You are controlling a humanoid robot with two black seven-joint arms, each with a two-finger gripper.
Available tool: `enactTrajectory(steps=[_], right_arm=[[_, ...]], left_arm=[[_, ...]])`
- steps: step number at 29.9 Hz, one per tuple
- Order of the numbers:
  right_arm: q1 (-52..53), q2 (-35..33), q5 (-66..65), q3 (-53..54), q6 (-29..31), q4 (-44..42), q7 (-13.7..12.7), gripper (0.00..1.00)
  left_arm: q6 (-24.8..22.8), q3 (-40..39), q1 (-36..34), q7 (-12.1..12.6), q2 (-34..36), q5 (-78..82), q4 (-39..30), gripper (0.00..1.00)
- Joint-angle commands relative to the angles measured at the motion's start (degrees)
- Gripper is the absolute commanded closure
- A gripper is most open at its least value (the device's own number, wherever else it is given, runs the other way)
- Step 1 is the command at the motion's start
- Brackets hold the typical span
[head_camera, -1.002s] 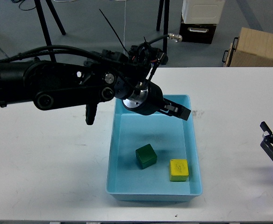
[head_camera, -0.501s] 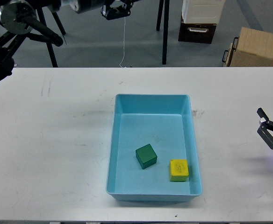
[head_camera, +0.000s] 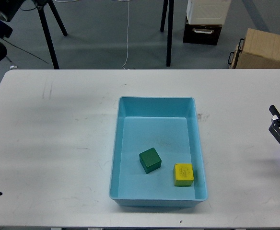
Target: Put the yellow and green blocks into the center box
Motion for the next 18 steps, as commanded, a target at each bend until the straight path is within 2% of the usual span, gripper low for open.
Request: enactTrajectory(steps=[1,7,12,18], right_arm=[[-0.22,0.09,0.01,0.00,0.00,0.01,0.20,0.01],[-1.63,0.44,0.18,0.00,0.00,0.44,1.07,0.01],[-4.35,1.67,0.27,0.00,0.00,0.62,1.52,0.01],[-8.65,5.71,-0.25,-0.17,0.00,0.97,1.52,0.01]], left_arm=[[0.00,-4.42,10.25,0.03,1.19,-0.17,-7.08,0.01],[0.00,-12.94,32.39,-0.05,0.67,-1.92,-21.67,0.01],[0.00,-16.91,49.10,0.30,-4.95,-3.86,-31.52,0.00],[0.00,-17.00,60.19,0.39,-10.48,-7.29,-35.31,0.00]])
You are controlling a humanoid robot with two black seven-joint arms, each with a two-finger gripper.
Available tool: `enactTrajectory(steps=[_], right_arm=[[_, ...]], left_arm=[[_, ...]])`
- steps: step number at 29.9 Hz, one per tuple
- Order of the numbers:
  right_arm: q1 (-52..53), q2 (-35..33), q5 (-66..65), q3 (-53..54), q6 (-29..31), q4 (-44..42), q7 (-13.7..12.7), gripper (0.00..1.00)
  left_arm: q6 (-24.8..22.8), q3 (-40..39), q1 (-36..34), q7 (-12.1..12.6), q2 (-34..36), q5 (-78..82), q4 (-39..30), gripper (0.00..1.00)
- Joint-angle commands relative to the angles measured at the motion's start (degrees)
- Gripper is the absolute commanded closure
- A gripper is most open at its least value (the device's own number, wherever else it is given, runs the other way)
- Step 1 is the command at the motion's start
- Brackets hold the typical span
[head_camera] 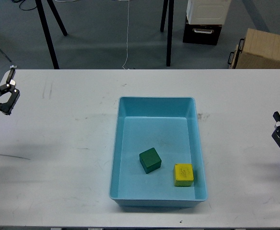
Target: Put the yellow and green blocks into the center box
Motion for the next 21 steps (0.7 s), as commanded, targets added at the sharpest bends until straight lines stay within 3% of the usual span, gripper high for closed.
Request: enactTrajectory(steps=[1,6,21], right_arm=[[-2.64,2.66,-0.52,-0.27,0.00,0.13,0.00,0.01],[-3.18,4.16,-2.37,-0.10,0.00,0.22,0.00,0.01],[-2.83,3.99,-2.45,1.13,0.00,0.22,0.00,0.01]], left_arm=[[0.00,-0.07,6.14,0.03,-3.79,-1.42,-1.39,0.00],[0.00,-0.16,9.05,0.12,-6.26,-1.51,-1.39,0.00],[0.00,-0.25,9.06,0.12,-6.26,-1.60,-2.89,0.00]])
